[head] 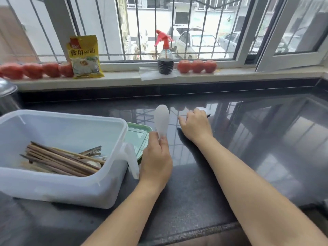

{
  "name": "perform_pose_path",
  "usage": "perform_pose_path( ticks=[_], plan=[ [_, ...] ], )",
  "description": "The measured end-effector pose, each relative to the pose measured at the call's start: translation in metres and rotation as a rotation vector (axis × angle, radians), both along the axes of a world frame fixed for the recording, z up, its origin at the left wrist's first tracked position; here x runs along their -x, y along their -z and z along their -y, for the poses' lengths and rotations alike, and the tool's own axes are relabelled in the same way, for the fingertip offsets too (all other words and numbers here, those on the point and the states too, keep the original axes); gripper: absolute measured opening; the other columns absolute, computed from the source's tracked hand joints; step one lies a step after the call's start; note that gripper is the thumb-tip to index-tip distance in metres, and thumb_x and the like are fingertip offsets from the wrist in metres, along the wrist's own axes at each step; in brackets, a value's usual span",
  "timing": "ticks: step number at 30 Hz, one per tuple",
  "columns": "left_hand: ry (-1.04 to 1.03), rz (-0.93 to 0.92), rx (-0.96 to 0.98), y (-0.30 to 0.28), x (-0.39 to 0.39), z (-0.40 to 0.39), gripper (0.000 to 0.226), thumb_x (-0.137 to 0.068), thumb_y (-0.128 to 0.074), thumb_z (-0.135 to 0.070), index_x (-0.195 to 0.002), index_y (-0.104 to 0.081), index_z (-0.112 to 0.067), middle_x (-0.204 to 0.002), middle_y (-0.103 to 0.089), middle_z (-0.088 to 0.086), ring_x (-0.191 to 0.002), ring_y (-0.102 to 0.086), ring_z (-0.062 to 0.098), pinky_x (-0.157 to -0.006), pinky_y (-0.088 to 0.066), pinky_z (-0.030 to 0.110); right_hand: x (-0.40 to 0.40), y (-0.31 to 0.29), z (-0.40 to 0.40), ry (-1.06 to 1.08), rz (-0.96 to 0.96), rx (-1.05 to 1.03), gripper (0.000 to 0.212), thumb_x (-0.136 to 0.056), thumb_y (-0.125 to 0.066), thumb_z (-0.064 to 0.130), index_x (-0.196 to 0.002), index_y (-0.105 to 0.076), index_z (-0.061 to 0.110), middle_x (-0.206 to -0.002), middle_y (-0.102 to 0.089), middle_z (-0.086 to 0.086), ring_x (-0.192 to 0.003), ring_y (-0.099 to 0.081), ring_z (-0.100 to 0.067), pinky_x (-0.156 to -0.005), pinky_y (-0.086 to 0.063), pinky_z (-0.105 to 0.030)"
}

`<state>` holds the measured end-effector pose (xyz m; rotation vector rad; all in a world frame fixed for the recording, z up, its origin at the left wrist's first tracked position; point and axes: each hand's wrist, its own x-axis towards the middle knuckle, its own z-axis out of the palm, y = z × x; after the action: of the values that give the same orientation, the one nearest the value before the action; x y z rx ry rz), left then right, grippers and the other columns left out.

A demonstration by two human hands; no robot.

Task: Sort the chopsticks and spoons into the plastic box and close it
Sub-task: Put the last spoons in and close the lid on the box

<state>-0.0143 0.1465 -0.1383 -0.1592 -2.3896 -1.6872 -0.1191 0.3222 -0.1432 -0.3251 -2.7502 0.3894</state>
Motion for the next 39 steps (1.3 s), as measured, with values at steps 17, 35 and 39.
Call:
perform_pose_path(
  ticks=[17, 35, 39],
  plan=[
    [0.323, -0.025, -0.301, -0.106, -0.075, 0.024, 0.03, -0.108, -0.046, -0.032, -0.087, -0.052, -0.011, -0.057, -0.042, -0.01, -0.052, -0.035, 0.013, -0.055, -0.032, 0.042, -0.137, -0.002, 0.048, 0.114, 0.041, -0.294, 0.034, -0.09, -0.048, -0.005, -0.121, -0.051, 0.008, -0.109, -0.064, -0.009, -0.104, -0.057, -0.027, -0.083, -0.048, -0.03],
    [-0.25, 0.027, -0.425, -0.163, -0.058, 0.324, 0.015, -0.105, -0.047, -0.017, -0.093, -0.055, -0.011, -0.061, -0.033, 0.002, -0.044, -0.025, 0.014, -0.041, -0.024, 0.026, -0.12, -0.171, 0.256, -0.653, 0.127, -0.052, 0.033, -0.097, -0.044, 0.009, -0.113, -0.063, 0.031, -0.091, -0.063, 0.002, -0.076, -0.061, -0.023, -0.067, -0.052, -0.034],
    [-0.236, 0.044, -0.365, -0.156, -0.064, 0.332, 0.016, -0.105, -0.049, -0.02, -0.096, -0.059, -0.009, -0.061, -0.039, 0.0, -0.044, -0.031, 0.013, -0.043, -0.028, 0.027, -0.108, -0.152, 0.269, -0.555, 0.455, -0.428, 0.049, -0.09, -0.038, 0.003, -0.125, -0.06, 0.028, -0.122, -0.064, 0.001, -0.108, -0.061, -0.026, -0.092, -0.053, -0.041]
  ],
)
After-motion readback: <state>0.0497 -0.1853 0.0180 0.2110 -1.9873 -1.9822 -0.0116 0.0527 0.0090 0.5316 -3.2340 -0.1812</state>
